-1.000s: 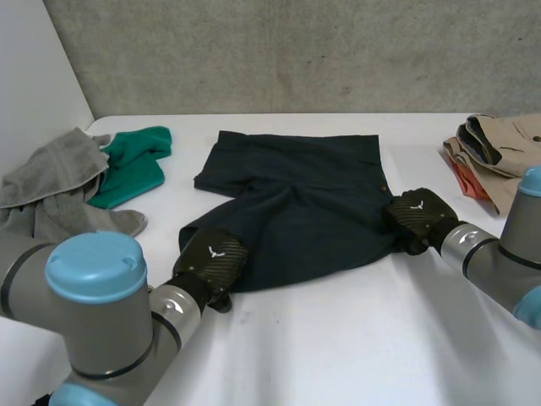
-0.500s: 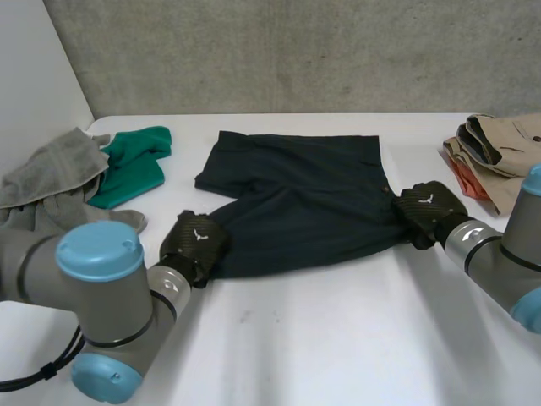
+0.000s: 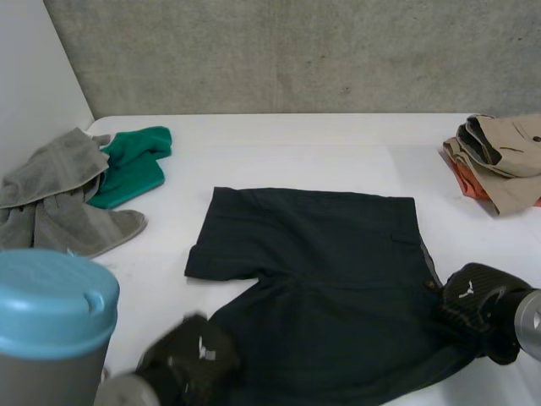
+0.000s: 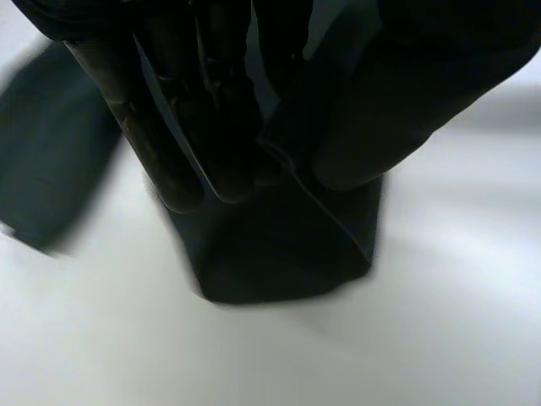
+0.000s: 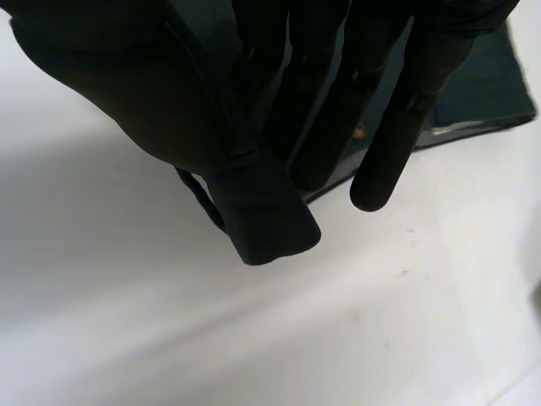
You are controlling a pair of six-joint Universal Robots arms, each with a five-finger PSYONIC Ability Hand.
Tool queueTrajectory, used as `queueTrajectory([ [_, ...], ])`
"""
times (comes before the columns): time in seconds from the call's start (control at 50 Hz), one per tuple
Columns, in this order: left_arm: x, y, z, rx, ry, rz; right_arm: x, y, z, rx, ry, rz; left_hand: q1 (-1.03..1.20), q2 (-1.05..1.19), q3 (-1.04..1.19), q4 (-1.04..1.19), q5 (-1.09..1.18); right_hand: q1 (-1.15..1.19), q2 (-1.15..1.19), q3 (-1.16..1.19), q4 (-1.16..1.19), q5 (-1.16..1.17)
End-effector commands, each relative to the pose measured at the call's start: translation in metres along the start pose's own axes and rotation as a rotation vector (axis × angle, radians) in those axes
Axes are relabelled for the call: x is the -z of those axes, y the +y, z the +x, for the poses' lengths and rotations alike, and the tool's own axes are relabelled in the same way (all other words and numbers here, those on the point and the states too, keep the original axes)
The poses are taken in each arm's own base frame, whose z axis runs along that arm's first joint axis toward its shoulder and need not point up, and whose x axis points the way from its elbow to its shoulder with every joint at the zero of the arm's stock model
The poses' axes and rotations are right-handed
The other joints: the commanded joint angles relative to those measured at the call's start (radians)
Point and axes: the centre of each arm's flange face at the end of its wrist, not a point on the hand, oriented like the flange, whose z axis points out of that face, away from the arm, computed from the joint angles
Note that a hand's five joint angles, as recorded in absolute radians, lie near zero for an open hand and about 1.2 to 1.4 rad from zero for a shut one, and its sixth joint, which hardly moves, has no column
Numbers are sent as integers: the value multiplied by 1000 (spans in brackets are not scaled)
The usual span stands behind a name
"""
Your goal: Fold the laundry.
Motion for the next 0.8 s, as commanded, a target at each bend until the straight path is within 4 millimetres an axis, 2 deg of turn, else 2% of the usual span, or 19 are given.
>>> queueTrajectory([
  [0.02, -47, -23, -53, 38, -263, 141, -13, -9, 22, -54, 151, 87, 277, 200, 204, 199, 207, 309, 218, 206, 197, 219],
  [0.12, -75, -47, -82, 21, -391, 271, -35, -22, 46, -87, 294, 191, 277, 200, 204, 199, 207, 309, 218, 206, 197, 219],
  [0.22, -119, -68, -121, 13, -550, 419, -60, -41, 69, -116, 430, 323, 277, 200, 204, 199, 207, 309, 218, 206, 197, 219],
  [0.26, -132, -72, -131, 5, -593, 452, -79, -47, 80, -114, 486, 372, 277, 200, 204, 199, 207, 309, 218, 206, 197, 219],
  [0.28, -147, -73, -139, -7, -627, 471, -84, -48, 83, -114, 499, 382, 277, 200, 204, 199, 207, 309, 218, 206, 197, 219],
  [0.34, -166, -73, -154, -23, -677, 496, -113, -54, 95, -100, 555, 433, 277, 200, 204, 199, 207, 309, 218, 206, 197, 219],
  [0.36, -179, -70, -163, -32, -709, 504, -121, -57, 97, -91, 568, 449, 277, 200, 204, 199, 207, 309, 218, 206, 197, 219],
  [0.42, -200, -67, -174, -48, -749, 518, -158, -70, 105, -61, 630, 514, 277, 200, 204, 199, 207, 309, 218, 206, 197, 219],
  [0.44, -213, -67, -178, -55, -771, 532, -167, -72, 106, -54, 644, 526, 277, 200, 204, 199, 207, 309, 218, 206, 197, 219],
  [0.48, -223, -68, -181, -63, -789, 550, -191, -77, 108, -45, 674, 556, 277, 200, 204, 199, 207, 309, 218, 206, 197, 219],
  [0.52, -235, -66, -183, -65, -807, 565, -202, -78, 110, -49, 688, 563, 277, 200, 204, 199, 207, 290, 199, 186, 177, 200],
  [0.54, -237, -66, -183, -64, -809, 569, -209, -77, 111, -55, 701, 554, 182, 105, 108, 103, 111, -248, -339, -351, -361, -338],
  [0.56, -239, -66, -184, -62, -812, 573, -211, -77, 112, -63, 713, 546, -66, -143, -140, -145, -137, -550, -641, -653, -662, -640],
  [0.58, -240, -65, -183, -57, -810, 578, -212, -76, 114, -75, 722, 540, -383, -460, -456, -461, -453, -736, -827, -839, -849, -826],
  [0.6, -240, -64, -181, -55, -809, 581, -213, -75, 115, -89, 732, 530, -945, -1021, -1018, -1023, -1015, -912, -1003, -1016, -1025, -1002],
  [0.64, -241, -63, -176, -58, -796, 584, -208, -77, 114, -140, 751, 516, -891, -968, -965, -970, -962, -912, -1003, -1016, -1025, -1002],
  [0.68, -233, -66, -169, -66, -781, 602, -200, -81, 113, -180, 750, 523, -945, -1021, -1018, -1023, -1015, -912, -1003, -1016, -1025, -1002],
  [0.76, -209, -77, -161, -81, -763, 640, -166, -81, 112, -261, 694, 525, -945, -1021, -1018, -1023, -1015, -912, -1003, -1016, -1025, -1002],
  [0.8, -203, -75, -157, -79, -754, 632, -147, -78, 104, -295, 615, 498, -945, -1021, -1018, -1023, -1015, -912, -1003, -1016, -1025, -1002],
])
